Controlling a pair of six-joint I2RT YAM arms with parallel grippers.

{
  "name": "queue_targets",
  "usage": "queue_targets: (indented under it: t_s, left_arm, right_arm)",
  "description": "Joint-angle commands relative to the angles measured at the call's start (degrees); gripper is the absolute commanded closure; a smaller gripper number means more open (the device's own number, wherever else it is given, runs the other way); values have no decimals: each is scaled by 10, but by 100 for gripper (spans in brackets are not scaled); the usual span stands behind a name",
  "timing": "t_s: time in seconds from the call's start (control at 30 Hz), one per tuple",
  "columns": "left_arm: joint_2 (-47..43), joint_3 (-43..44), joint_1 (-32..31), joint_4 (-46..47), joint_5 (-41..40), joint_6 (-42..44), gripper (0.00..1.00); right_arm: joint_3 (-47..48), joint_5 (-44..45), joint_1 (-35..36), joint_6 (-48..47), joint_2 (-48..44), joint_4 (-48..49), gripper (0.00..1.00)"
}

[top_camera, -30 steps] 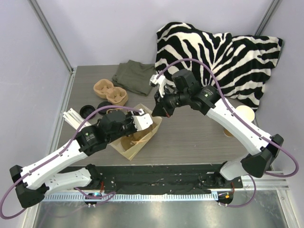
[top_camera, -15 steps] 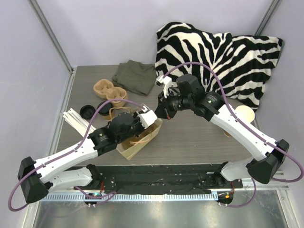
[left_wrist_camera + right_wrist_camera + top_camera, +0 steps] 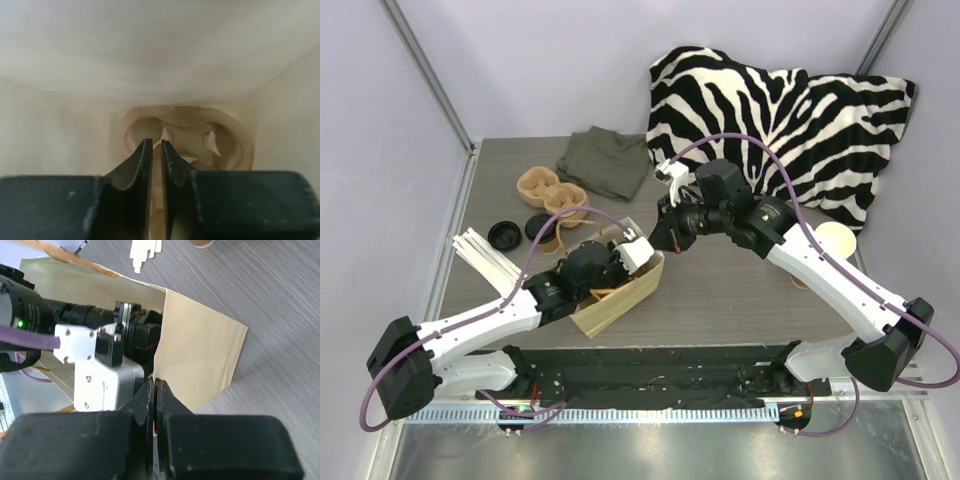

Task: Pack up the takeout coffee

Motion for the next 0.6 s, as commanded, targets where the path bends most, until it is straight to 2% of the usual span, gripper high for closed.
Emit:
queue_targets:
  t_s: [0.0,0.43,0.57]
  left_arm:
    - [26,8,27,31,37,-11,86]
    - [89,45,55,-71,78,27,99]
    - [121,67,55,-103,77,38,100]
  right_arm:
    - [-2,-9,-4,14,-22,18,99]
    - [2,25,-20,22,-18,20,99]
    - [3,20,-22,25,-20,25,99]
